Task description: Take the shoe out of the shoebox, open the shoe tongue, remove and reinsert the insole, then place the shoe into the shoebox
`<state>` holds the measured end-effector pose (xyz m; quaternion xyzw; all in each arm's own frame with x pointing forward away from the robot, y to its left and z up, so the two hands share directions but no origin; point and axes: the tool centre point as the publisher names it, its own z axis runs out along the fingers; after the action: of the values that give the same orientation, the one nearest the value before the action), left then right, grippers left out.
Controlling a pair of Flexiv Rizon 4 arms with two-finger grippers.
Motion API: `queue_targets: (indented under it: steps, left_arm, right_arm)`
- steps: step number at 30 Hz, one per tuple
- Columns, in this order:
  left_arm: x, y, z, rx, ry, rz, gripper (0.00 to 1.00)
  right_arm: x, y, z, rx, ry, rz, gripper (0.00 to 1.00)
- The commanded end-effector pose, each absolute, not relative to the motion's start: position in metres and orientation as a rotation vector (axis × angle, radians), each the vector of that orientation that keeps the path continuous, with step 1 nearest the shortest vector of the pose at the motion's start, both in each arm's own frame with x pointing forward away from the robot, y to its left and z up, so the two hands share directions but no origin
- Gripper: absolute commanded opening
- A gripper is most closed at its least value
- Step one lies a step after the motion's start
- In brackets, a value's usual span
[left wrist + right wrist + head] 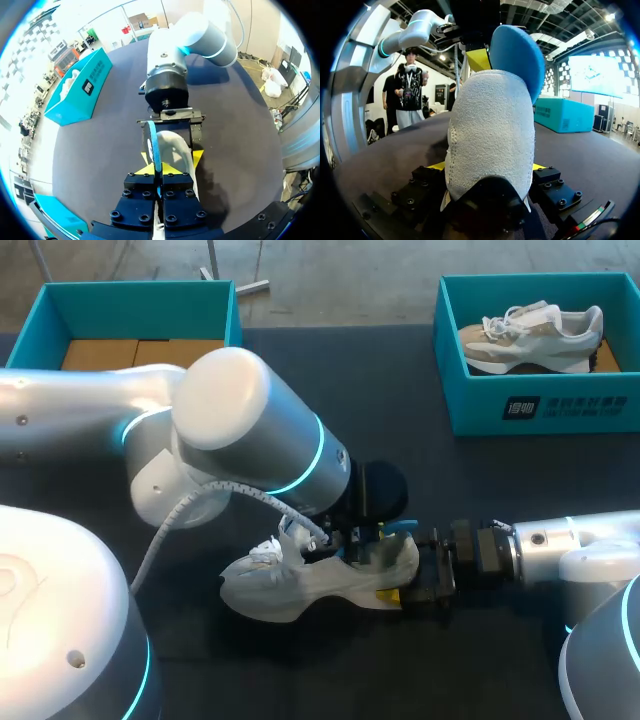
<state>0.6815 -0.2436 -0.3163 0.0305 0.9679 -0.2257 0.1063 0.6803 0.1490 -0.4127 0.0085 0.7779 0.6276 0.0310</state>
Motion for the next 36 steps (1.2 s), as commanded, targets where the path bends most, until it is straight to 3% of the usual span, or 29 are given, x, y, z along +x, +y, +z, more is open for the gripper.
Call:
queue_targets:
  steps: [1, 4, 13, 30, 36]
  left_arm:
    - [0.678, -0.253, -0.320, 0.093, 2.841, -0.643, 0.16]
    - [0.676, -0.248, -0.322, 0.076, 2.819, -0.656, 0.27]
    - [0.673, -0.238, -0.332, -0.007, 2.781, -0.694, 0.31]
    - [0.676, -0.242, -0.351, -0.091, 2.708, -0.681, 0.24]
    - [0.682, -0.237, -0.353, -0.140, 2.703, -0.701, 0.12]
  right_arm:
    - [0.679, 0.151, -0.413, 0.026, 2.401, 1.927, 0.00]
    - [0.679, 0.151, -0.413, 0.026, 2.401, 1.927, 0.00]
    - [0.679, 0.151, -0.413, 0.026, 2.401, 1.927, 0.00]
    - [0.679, 0.151, -0.413, 0.026, 2.401, 1.927, 0.00]
    - [0.679, 0.151, -0.413, 0.026, 2.401, 1.927, 0.00]
